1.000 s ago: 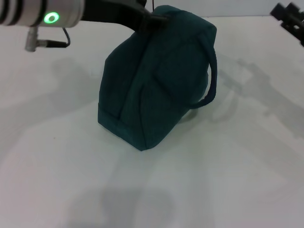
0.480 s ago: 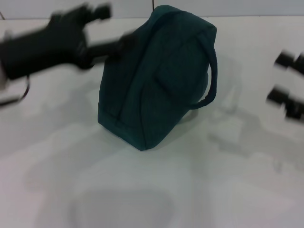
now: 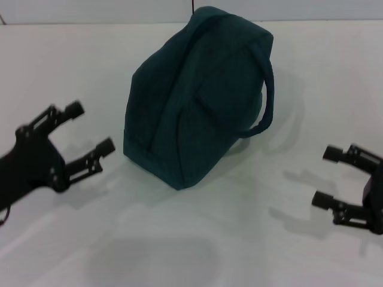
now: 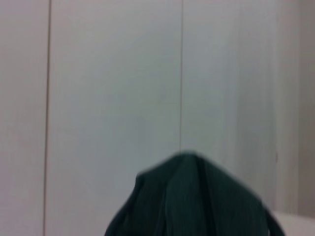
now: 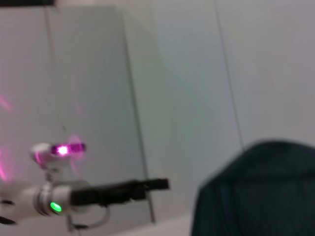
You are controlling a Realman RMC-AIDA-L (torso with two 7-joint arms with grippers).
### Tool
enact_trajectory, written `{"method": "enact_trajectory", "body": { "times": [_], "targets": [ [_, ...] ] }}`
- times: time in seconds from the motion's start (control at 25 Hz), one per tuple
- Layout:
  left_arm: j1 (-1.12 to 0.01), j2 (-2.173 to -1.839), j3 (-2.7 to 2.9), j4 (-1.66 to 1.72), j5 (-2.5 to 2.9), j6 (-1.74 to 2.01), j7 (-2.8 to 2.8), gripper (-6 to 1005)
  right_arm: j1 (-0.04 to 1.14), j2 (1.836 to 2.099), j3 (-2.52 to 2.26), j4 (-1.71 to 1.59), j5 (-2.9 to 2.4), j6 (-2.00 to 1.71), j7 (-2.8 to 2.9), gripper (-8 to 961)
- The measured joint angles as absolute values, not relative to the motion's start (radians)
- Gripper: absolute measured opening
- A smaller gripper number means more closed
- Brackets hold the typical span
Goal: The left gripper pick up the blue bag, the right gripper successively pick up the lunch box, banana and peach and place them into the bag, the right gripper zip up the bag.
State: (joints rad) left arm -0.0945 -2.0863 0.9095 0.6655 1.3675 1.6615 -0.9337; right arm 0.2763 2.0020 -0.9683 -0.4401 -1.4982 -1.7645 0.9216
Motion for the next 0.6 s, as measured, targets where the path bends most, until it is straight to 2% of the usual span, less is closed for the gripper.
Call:
{"method": "enact_trajectory", "body": {
  "times": [0.6],
  "targets": [
    [-0.127, -2.087, 0.888, 0.466, 1.458, 1.573, -0.765, 888, 0.285, 2.007, -0.973, -0.313, -1.572, -1.610, 0.783, 861]
  ]
}}
